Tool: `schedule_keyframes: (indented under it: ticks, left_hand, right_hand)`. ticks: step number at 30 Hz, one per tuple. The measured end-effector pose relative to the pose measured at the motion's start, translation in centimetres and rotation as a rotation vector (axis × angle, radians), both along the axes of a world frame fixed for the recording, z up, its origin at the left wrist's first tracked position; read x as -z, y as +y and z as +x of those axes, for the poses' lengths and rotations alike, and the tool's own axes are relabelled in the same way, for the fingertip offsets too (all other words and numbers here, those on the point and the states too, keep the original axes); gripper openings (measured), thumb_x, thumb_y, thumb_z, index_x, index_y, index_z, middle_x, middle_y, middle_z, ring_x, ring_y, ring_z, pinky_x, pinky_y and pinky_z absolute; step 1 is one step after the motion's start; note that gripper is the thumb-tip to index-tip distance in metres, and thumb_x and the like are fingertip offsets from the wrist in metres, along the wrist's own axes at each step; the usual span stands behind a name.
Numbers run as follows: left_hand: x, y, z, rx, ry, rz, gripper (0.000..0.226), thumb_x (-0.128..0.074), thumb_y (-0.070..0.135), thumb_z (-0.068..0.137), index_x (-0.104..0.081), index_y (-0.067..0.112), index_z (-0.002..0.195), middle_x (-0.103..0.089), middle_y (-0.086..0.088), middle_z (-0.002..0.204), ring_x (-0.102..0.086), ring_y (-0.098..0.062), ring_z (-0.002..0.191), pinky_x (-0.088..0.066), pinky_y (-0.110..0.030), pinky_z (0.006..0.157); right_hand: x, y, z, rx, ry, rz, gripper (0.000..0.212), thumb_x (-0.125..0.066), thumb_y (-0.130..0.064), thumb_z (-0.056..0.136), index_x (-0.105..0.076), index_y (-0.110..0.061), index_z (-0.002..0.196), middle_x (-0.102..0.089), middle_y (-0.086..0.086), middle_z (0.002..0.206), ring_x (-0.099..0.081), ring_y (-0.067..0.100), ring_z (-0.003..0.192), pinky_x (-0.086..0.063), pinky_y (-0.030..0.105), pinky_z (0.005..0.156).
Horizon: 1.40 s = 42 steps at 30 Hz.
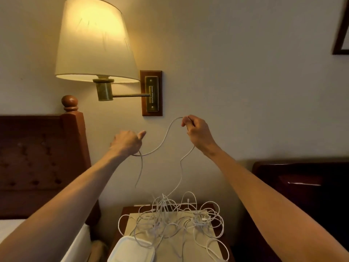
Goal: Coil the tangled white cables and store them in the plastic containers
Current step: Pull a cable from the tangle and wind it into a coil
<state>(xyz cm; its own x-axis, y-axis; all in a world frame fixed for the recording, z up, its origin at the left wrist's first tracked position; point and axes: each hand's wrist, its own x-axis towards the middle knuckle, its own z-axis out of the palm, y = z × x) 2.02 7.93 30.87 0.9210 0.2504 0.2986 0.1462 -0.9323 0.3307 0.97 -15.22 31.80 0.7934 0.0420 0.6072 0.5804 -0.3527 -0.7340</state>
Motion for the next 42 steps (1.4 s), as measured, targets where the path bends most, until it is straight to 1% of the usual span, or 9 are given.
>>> schedule_keyframes:
  ticks: [3,6,10,21,26,31,36,40,42]
  left_hand:
    - [-2.5,-2.0,-0.9,0.329,-0.235,-0.107,0.049,-0.028,0.041,0.104,-0.061,0.008,0.117,-0.06,-0.013,0.115,-0.057,-0.023,0.09,-0.046,-0.028,0.074]
    - [-4.1,-4.2,-2.1,0.688,-0.225,-0.307,0.03,-0.042,0.025,0.103,-0.062,0.01,0.119,-0.063,-0.006,0.107,-0.053,-0.007,0.071,-0.04,-0.016,0.057]
    - [-3.9,-5.0,-1.7,0.664,-0.277,-0.401,0.015,-0.059,0.015,0.095,-0.07,0.006,0.092,-0.068,-0.013,0.087,-0.059,-0.01,0.052,-0.05,-0.021,0.047]
    - [-9.9,-5.0,-3.7,0.742,-0.866,-0.933,0.012,-0.056,0.009,0.096,-0.067,0.004,0.1,-0.068,-0.016,0.098,-0.071,-0.022,0.087,-0.06,-0.032,0.074]
    - [-5.0,-1.9,-2.2,0.604,-0.672,-0.84,0.015,-0.062,0.008,0.092,-0.068,0.004,0.105,-0.067,-0.006,0.102,-0.07,-0.007,0.085,-0.059,-0.027,0.077]
    - [3.3,1.4,1.0,0.271,0.206,-0.3,0.041,-0.058,-0.01,0.087,-0.059,-0.001,0.126,-0.068,-0.015,0.106,-0.071,-0.029,0.087,-0.059,-0.044,0.076]
    - [1.4,-2.3,-0.9,0.384,-0.464,-0.468,0.046,-0.049,-0.009,0.09,-0.057,0.012,0.13,-0.062,-0.012,0.124,-0.066,-0.03,0.094,-0.057,-0.034,0.066]
    - [0.9,-6.3,-1.6,0.793,-0.28,-0.325,0.052,-0.046,-0.001,0.097,-0.037,0.017,0.145,-0.05,-0.007,0.133,-0.065,-0.024,0.078,-0.058,-0.035,0.06]
    - [1.7,-6.9,-1.3,0.888,-0.242,-0.323,0.026,-0.048,0.007,0.099,-0.056,0.009,0.123,-0.062,-0.006,0.101,-0.062,-0.016,0.058,-0.054,-0.032,0.047]
  right_hand:
    - [-2.0,1.0,0.7,0.007,-0.076,-0.119,0.03,-0.043,-0.022,0.103,-0.061,-0.012,0.081,-0.049,-0.007,0.061,-0.043,0.003,0.05,-0.035,0.016,0.053]
    - [-2.3,1.8,1.2,0.01,-0.105,-0.24,0.03,-0.042,-0.023,0.103,-0.061,-0.012,0.084,-0.055,-0.006,0.07,-0.048,0.006,0.062,-0.038,0.016,0.059]
    - [-1.3,1.6,0.9,-0.017,-0.075,-0.23,0.03,-0.038,-0.024,0.104,-0.059,-0.014,0.086,-0.051,-0.007,0.067,-0.045,0.007,0.059,-0.037,0.016,0.056]
    - [14.4,1.2,2.5,-0.202,0.349,-0.017,0.029,-0.034,-0.021,0.105,-0.051,-0.015,0.082,-0.047,-0.001,0.066,-0.047,0.015,0.062,-0.044,0.031,0.064]
    - [12.6,-0.7,2.7,-0.112,0.386,0.233,0.028,-0.036,-0.021,0.105,-0.052,-0.01,0.085,-0.047,0.001,0.064,-0.053,0.019,0.063,-0.057,0.041,0.075]
    - [4.5,-1.4,2.8,-0.137,0.264,0.35,0.033,-0.037,-0.03,0.105,-0.053,-0.015,0.08,-0.036,-0.01,0.052,-0.035,0.007,0.047,-0.044,0.024,0.051]
    - [3.0,-1.6,2.7,-0.046,0.172,0.004,0.037,-0.039,-0.031,0.104,-0.058,-0.018,0.075,-0.039,-0.004,0.056,-0.035,0.01,0.05,-0.035,0.027,0.05]
    - [2.8,-1.2,0.6,-0.108,0.117,-0.195,0.036,-0.038,-0.031,0.104,-0.059,-0.019,0.077,-0.041,-0.002,0.056,-0.037,0.01,0.051,-0.038,0.031,0.055]
    - [2.7,-1.4,-0.6,-0.172,0.141,-0.235,0.037,-0.036,-0.031,0.105,-0.059,-0.019,0.078,-0.041,-0.001,0.055,-0.036,0.009,0.049,-0.037,0.029,0.053]
